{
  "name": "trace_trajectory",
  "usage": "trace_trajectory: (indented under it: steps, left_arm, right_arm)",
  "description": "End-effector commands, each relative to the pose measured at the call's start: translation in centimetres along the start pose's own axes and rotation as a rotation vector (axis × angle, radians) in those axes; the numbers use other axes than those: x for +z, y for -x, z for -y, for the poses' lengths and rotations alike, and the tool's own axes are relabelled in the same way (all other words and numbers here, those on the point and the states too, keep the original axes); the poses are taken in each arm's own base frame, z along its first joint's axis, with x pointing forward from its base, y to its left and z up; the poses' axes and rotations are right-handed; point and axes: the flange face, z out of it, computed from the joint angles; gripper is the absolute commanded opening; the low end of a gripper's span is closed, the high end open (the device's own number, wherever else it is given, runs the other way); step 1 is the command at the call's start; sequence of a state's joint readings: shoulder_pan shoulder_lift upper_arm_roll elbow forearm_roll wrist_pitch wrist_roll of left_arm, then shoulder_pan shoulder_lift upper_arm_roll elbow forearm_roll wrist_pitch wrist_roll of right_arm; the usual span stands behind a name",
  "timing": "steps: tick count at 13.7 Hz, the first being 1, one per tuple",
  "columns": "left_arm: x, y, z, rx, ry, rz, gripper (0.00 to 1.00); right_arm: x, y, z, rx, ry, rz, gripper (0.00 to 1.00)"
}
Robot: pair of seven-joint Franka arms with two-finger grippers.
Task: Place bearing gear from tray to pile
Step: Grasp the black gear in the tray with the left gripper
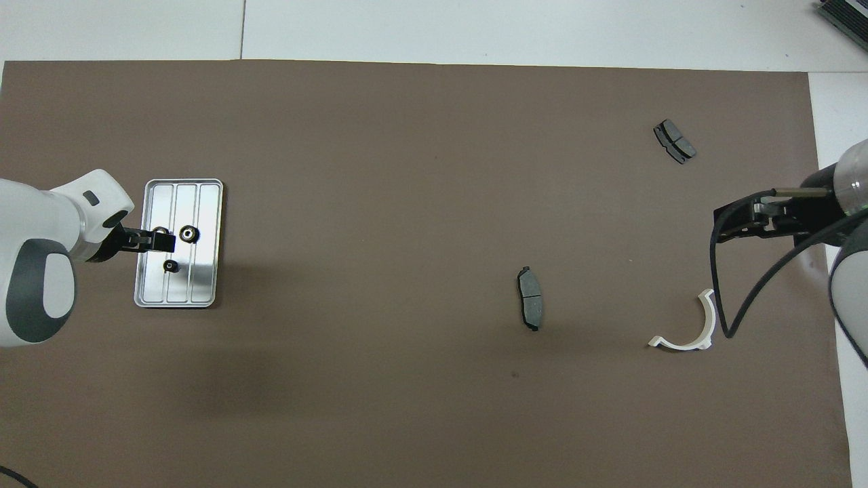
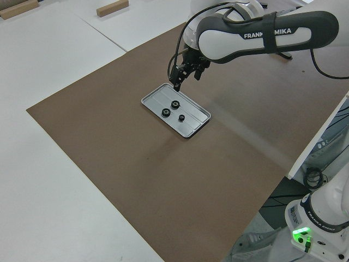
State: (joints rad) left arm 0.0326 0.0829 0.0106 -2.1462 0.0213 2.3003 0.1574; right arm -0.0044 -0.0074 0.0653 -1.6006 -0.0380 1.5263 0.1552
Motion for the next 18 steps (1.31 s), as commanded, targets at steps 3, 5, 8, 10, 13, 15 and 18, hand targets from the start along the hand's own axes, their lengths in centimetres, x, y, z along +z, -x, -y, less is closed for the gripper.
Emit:
trace_trajectory:
  steps: [3,5,8,10,13,15,18]
  left_arm:
    - [4.1,0.0,0.0,0.007,-0.005,0.003,0.74]
    - [5.2,0.5,-0.2,0.006,-0.002,0.016,0.69]
    - [6.6,1.2,-0.2,0.004,-0.002,0.013,0.66]
    - [7.1,1.7,-0.3,0.004,0.0,0.027,0.63]
    - [7.5,2.3,-0.4,0.004,0.003,0.044,0.57]
    - [7.5,2.4,-0.4,0.004,0.004,0.051,0.52]
    - [7.5,2.4,-0.4,0.006,0.004,0.051,0.37]
  right_arm:
    - [-0.1,0.5,-0.3,0.019,-0.007,-0.006,1.0]
    - [-0.1,0.5,-0.4,0.017,-0.007,-0.006,1.0]
    - [-0.1,0.5,-0.2,0.014,-0.007,-0.006,1.0]
    - [-0.1,0.5,-0.4,0.017,-0.007,-0.006,1.0]
    - [0.0,0.5,-0.3,0.014,-0.007,-0.004,1.0]
    - [0.0,0.5,0.0,0.011,-0.007,-0.004,1.0]
    - [0.1,0.5,-0.2,0.014,-0.007,-0.003,1.0]
